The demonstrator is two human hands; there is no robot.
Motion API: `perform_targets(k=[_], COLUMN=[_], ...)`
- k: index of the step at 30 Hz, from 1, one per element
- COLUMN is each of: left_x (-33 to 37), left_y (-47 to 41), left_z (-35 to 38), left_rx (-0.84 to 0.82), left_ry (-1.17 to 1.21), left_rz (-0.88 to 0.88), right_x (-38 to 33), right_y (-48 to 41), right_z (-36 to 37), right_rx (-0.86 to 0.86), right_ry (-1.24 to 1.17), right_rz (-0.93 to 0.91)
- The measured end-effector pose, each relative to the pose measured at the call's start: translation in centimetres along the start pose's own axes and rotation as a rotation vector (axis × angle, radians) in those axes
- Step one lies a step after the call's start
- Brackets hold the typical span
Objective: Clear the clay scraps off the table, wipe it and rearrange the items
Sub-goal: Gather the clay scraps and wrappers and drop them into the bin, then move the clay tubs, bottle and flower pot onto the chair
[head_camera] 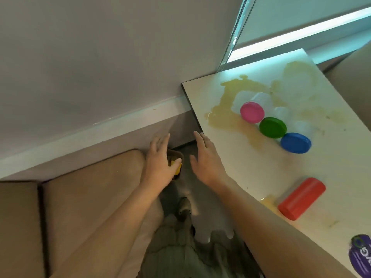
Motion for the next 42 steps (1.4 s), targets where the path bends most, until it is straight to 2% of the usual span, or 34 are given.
perform_targets(k=[6,11,18,23,31,42], left_x=[7.3,13.6,20.7,24.6,29.3,34.6], left_y=[6.2,13.1,24.6,30.6,35.0,39.3], left_z=[-1.2,-0.6,3.4,6.2,11.0,16.1], left_rx=[-0.002,0.007,-0.077,-0.175,-0.343,-0.555], left_ry=[0.082,0.135,0.175,0.159,0.157,0.188], left_rz=[0.105,0.206,0.317,0.402,0.539,0.649], right_x=[2.1,6.6,15.7,21.6,27.8,33.3], right_y=[7.2,14.8,26.5,32.6,37.9,43.5], right_z=[-8.0,-14.8,-22.6,-25.8,-29.0,-33.3], right_rx=[0.108,0.242,0.377,0.431,0.534,0.757], right_ry=[-0.054,-0.084,-0.072,-0.090,-0.193,-0.210], right_rz=[-0.001,0.033,0.204,0.312,0.486,0.684])
Point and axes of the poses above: each hand's wrist, its own y-axis away from the middle knuckle, its own z-axis out of the palm, x = y × z, the point moved 10 cm from there along -y, towards the middle knuckle, and after that the axes turned 15 degrees about x, right-handed, at the moved point
